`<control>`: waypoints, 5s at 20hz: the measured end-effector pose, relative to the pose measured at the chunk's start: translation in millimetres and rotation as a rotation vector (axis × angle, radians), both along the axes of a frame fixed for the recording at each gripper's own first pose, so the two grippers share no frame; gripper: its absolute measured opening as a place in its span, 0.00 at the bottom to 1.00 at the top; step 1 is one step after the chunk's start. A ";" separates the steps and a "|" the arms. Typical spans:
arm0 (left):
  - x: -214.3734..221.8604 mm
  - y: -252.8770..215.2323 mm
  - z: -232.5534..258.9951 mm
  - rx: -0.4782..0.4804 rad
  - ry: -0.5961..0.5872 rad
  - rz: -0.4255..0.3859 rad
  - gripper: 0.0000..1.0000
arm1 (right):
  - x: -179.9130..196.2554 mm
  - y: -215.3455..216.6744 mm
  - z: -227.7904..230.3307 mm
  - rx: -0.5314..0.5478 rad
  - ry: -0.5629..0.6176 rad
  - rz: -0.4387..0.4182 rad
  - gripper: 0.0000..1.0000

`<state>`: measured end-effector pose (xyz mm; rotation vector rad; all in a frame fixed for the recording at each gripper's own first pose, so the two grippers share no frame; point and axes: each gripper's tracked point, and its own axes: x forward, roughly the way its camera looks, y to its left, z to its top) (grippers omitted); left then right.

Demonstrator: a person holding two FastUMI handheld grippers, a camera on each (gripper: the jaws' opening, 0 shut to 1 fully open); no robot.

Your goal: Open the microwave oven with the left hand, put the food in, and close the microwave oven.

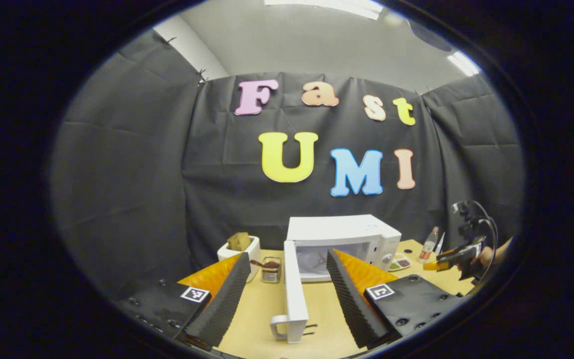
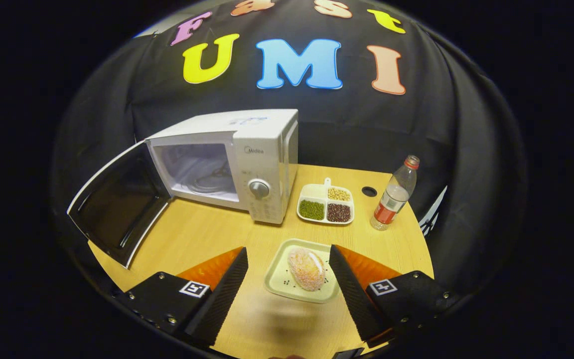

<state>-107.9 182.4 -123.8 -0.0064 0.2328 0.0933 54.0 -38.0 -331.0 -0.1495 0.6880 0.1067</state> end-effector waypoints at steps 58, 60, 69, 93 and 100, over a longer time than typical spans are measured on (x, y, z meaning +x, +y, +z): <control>24.0 29.8 88.8 -0.047 -0.153 -0.082 0.99 | 52.8 174.0 21.6 -0.990 -0.393 0.573 0.67; 24.4 31.9 88.0 -0.022 -0.143 -0.062 0.93 | 68.7 185.7 17.5 -1.030 -0.425 0.601 0.67; 1.9 35.8 80.2 0.006 -0.078 0.079 0.93 | 146.4 215.8 -22.0 -1.153 -0.481 0.691 0.67; 19.4 24.2 62.0 0.042 0.006 0.120 0.96 | 213.1 257.3 -56.9 -1.064 -0.467 0.763 0.96; 34.6 11.0 58.6 0.040 -0.013 0.052 0.93 | 152.7 241.5 -42.6 -0.806 -0.364 0.709 0.97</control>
